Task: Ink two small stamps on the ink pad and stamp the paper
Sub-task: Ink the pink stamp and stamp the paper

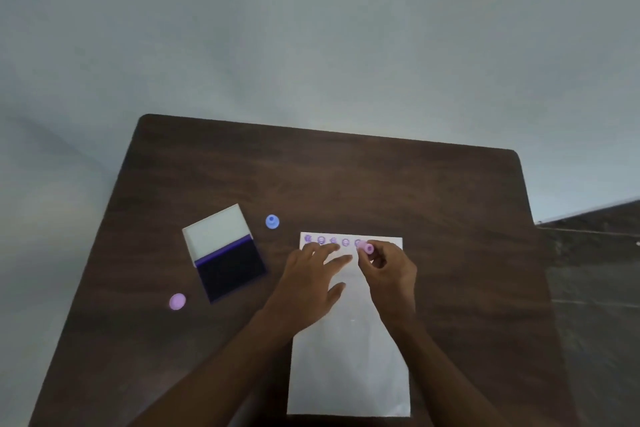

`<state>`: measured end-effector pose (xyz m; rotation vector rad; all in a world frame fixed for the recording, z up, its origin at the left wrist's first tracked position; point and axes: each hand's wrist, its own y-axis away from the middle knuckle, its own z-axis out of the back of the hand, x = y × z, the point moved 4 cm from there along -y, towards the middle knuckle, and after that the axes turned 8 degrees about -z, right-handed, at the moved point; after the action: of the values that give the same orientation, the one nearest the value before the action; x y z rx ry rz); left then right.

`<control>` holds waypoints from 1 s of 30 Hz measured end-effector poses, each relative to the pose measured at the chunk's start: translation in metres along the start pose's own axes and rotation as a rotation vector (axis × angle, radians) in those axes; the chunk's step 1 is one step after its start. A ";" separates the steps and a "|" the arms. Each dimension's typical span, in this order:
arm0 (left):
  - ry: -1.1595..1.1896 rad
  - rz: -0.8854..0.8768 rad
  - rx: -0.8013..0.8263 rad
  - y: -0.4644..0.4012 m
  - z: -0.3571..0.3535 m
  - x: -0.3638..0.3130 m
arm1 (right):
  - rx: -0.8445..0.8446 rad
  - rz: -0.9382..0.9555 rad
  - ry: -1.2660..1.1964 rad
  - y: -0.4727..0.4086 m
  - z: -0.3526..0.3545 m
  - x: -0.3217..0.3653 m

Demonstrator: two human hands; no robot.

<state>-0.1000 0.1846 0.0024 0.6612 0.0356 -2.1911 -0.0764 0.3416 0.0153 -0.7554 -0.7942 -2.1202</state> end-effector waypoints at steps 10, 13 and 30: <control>-0.186 -0.158 0.118 -0.055 -0.015 -0.036 | -0.082 -0.191 -0.135 -0.018 0.033 -0.041; -0.203 -0.163 0.142 -0.062 -0.023 -0.038 | -0.086 -0.220 -0.153 -0.023 0.032 -0.052; -0.251 -0.180 0.167 -0.070 -0.038 -0.035 | -0.040 -0.142 -0.084 -0.048 0.017 -0.074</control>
<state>-0.1164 0.2645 -0.0272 0.4848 -0.2283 -2.4560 -0.0687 0.4109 -0.0409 -0.8354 -0.8752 -2.2491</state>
